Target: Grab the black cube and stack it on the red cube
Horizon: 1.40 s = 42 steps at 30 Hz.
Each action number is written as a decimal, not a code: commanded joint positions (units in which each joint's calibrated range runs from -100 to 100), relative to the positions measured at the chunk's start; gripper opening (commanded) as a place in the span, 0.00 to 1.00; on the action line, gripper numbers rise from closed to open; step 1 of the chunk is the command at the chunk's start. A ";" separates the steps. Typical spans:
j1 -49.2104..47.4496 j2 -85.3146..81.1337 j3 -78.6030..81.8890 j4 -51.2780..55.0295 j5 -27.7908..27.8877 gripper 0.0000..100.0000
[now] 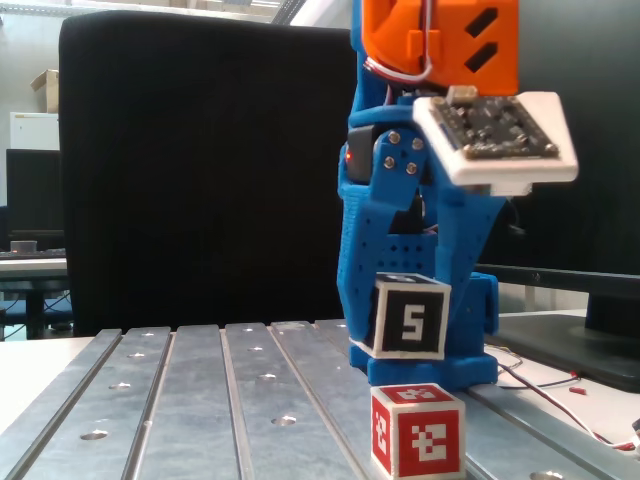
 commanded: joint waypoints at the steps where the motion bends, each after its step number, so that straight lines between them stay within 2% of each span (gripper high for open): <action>1: -0.54 -0.71 -0.16 -0.86 -0.24 0.18; 17: -0.76 3.13 0.02 -3.34 -0.39 0.18; 20: -1.94 3.38 0.02 -3.51 -2.23 0.18; 27: -2.39 3.46 0.11 -3.60 -2.55 0.18; 31: -2.46 3.46 1.28 -4.79 -5.02 0.18; 42: -2.46 3.38 1.83 -4.71 -5.13 0.18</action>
